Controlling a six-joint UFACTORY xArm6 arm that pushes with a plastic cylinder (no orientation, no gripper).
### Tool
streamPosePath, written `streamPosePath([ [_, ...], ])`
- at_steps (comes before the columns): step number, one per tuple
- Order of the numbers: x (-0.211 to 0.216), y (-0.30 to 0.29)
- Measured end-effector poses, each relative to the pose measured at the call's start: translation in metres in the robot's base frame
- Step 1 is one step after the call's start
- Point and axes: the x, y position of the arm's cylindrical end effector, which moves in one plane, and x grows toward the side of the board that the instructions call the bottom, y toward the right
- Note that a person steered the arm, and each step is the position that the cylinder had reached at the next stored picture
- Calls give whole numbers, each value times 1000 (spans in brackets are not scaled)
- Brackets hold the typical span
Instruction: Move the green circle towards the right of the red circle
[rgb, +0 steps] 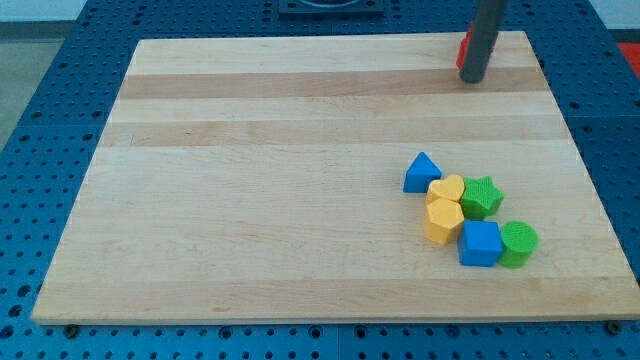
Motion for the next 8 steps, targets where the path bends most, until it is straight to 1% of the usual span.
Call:
streamPosePath([
  [1, 49, 4],
  [3, 150, 31],
  [5, 248, 38],
  [6, 283, 33],
  [7, 298, 14],
  [8, 298, 2],
])
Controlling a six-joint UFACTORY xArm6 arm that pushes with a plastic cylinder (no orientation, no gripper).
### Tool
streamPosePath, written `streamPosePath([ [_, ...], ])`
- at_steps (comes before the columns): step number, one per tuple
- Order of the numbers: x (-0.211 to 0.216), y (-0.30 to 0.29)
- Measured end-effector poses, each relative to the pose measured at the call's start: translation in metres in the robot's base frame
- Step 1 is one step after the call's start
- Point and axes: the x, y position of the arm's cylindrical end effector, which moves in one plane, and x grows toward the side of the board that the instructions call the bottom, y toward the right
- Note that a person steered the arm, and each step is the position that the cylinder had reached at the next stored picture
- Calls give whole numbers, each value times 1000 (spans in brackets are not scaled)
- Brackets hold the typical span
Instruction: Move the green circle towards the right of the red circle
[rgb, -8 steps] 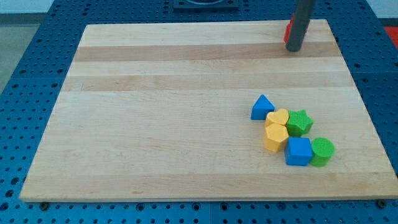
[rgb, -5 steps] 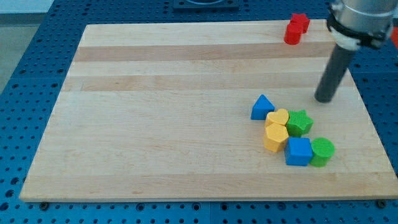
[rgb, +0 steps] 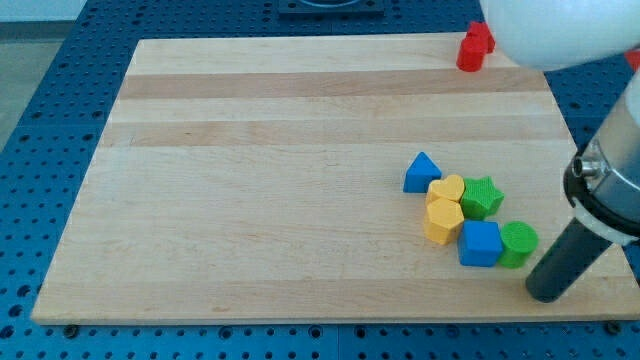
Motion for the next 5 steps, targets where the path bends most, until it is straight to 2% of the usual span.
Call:
streamPosePath([
  [5, -39, -5],
])
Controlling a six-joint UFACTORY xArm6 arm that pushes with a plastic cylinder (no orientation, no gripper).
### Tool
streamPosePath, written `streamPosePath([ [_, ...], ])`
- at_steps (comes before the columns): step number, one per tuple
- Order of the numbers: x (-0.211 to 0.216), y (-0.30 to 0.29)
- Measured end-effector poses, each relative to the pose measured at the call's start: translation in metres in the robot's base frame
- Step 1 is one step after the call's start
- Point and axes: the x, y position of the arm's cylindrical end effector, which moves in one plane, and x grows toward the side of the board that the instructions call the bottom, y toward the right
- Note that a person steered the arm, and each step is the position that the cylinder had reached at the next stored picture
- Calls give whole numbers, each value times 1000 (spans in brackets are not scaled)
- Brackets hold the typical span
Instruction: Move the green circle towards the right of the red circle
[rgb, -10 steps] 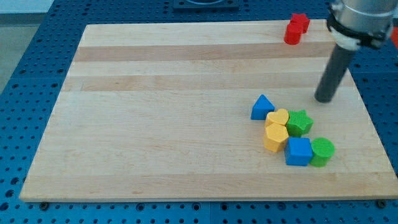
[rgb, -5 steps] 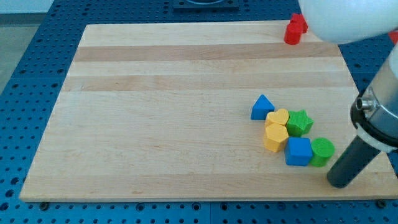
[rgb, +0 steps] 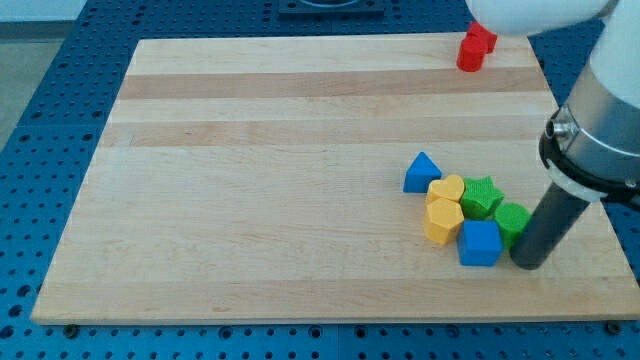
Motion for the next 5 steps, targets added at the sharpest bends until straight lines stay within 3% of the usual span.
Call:
streamPosePath([
  [5, -77, 0],
])
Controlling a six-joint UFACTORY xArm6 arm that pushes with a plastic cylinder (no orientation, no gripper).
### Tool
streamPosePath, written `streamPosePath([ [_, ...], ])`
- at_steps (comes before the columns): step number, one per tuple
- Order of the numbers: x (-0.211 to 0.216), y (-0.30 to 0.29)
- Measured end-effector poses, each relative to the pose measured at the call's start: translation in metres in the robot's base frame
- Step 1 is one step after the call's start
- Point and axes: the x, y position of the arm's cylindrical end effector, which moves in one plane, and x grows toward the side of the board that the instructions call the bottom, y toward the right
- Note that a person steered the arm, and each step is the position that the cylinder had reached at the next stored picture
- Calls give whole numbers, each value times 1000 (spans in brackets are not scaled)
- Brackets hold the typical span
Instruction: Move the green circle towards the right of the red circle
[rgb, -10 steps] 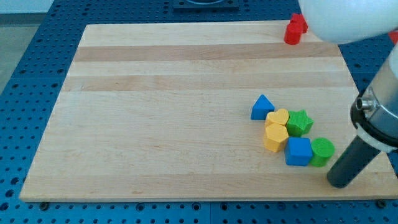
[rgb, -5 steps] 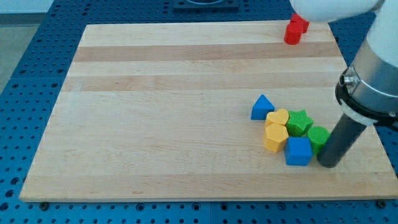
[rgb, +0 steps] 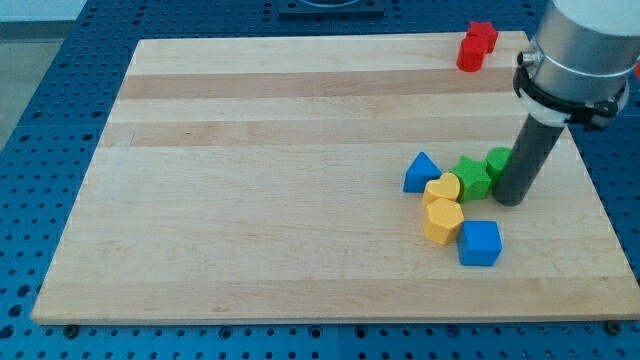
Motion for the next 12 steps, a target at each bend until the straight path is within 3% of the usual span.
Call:
streamPosePath([
  [8, -129, -26],
  [10, -142, -63],
  [12, -155, -59],
])
